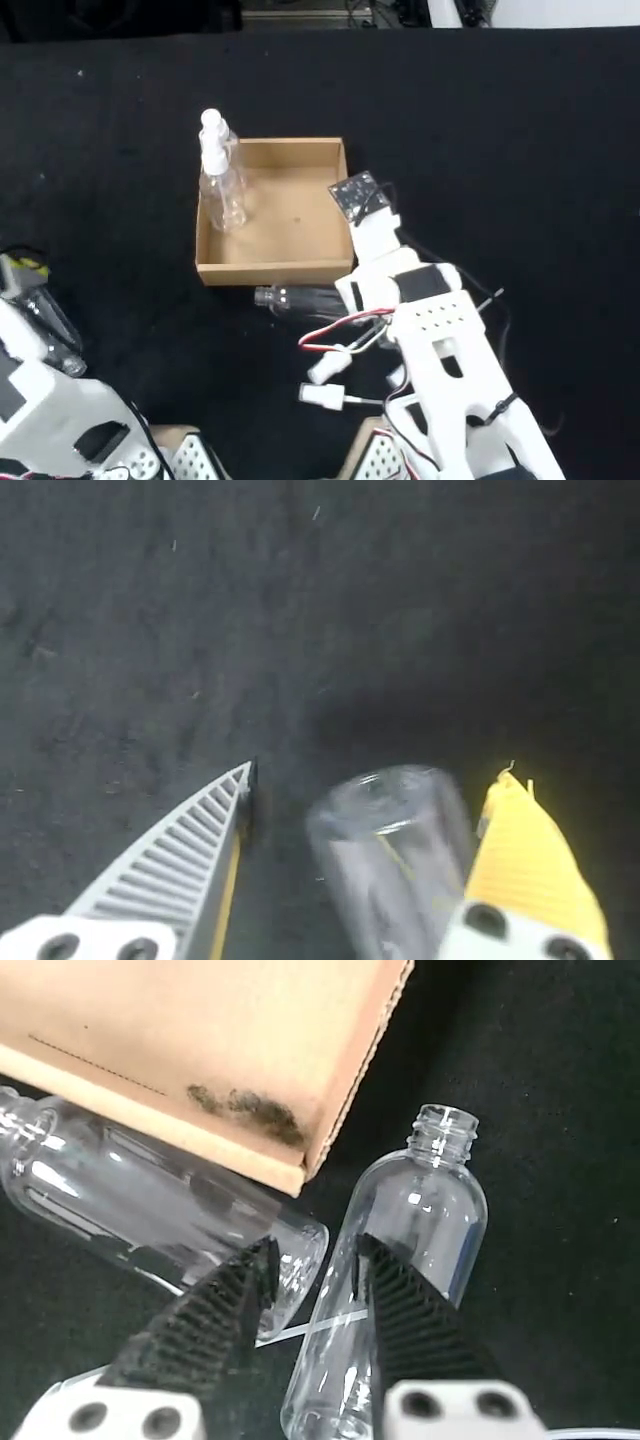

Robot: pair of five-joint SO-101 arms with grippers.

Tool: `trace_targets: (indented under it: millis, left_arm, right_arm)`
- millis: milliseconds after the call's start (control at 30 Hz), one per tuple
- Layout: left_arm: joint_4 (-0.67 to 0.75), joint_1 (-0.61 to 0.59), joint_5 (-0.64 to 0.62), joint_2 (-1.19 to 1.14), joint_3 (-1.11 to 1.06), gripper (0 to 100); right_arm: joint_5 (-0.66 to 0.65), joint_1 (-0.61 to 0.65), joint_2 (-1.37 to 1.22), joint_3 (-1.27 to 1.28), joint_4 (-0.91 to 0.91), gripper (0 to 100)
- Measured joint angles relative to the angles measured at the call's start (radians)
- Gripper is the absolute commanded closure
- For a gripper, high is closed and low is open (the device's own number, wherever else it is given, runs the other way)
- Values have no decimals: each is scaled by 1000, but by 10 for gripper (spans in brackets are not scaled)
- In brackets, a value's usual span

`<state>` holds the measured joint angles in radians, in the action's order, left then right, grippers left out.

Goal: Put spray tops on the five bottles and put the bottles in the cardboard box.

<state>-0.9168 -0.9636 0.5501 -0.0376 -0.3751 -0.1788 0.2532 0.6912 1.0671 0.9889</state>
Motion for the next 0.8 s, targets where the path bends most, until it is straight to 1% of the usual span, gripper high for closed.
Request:
trace_targets:
  millis: [400,500,600,667,800]
  left_arm:
    - [11,-252,287,-21,12,668]
    - [11,-284,353,-21,12,668]
    - [6,-288,367,-20,54,668]
    - [-34,-288,367,-17,100,668]
    - [-195,-265,388,72,201,668]
  right_arm:
    - [0,0,0,0,0,892]
    - [0,0,0,0,0,892]
    - [0,0,0,0,0,892]
    - [0,0,0,0,0,892]
    - [0,0,0,0,0,892]
